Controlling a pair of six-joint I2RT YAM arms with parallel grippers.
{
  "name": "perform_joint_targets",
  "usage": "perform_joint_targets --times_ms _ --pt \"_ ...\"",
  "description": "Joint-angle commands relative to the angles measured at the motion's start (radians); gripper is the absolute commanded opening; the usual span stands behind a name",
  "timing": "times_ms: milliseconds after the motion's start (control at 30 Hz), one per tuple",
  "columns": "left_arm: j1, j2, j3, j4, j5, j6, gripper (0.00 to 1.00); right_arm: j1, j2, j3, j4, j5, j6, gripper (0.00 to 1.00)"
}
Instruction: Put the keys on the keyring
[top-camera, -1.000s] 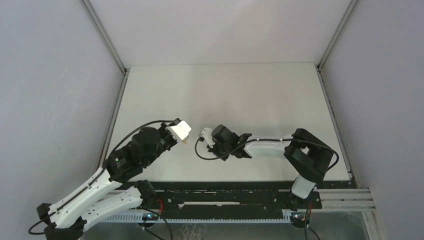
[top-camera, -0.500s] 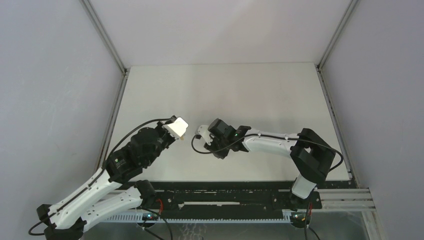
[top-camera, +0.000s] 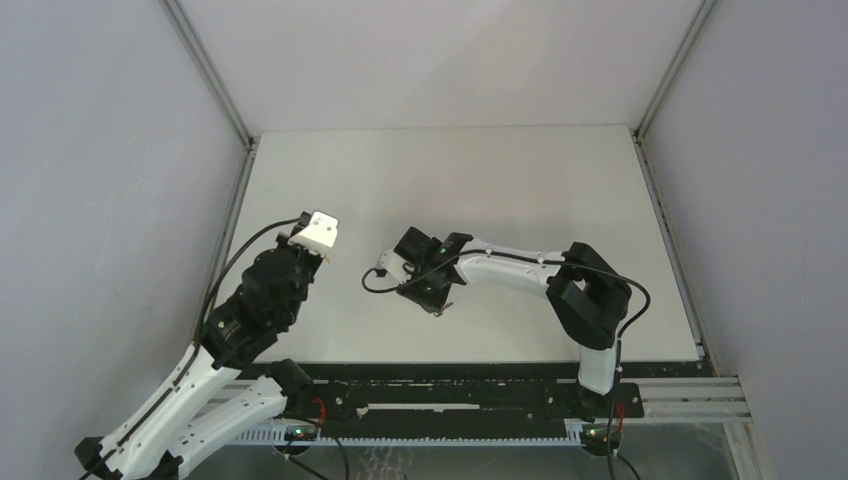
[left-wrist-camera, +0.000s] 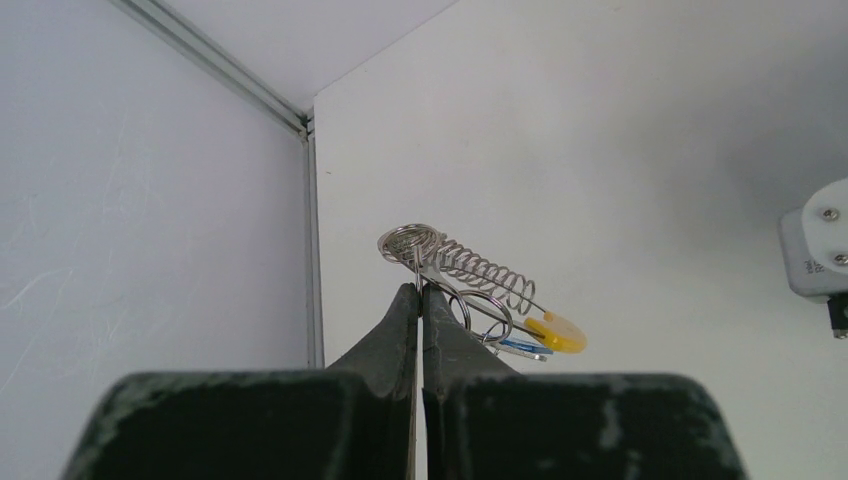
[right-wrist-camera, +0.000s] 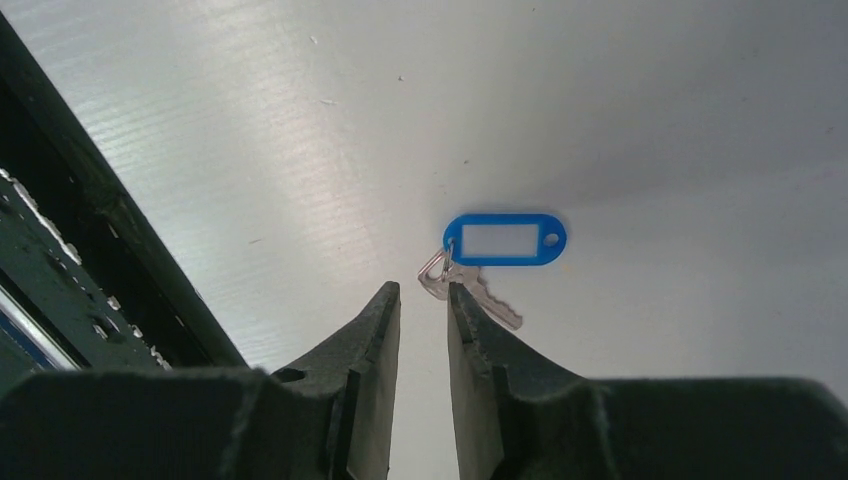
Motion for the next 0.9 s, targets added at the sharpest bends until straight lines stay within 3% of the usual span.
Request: perform_joint_targets --times_ms 0,867 --pt "0.022 -0.024 0.006 0.068 -0.021 -0.029 0.00 0.001 0.045 0.101 -0.120 0.006 -0.020 0.24" --pt "0.028 -0.009 0.001 0.074 0.032 -0.025 0.00 0.014 0.234 0.278 -0.272 0.071 -0.025 0.12"
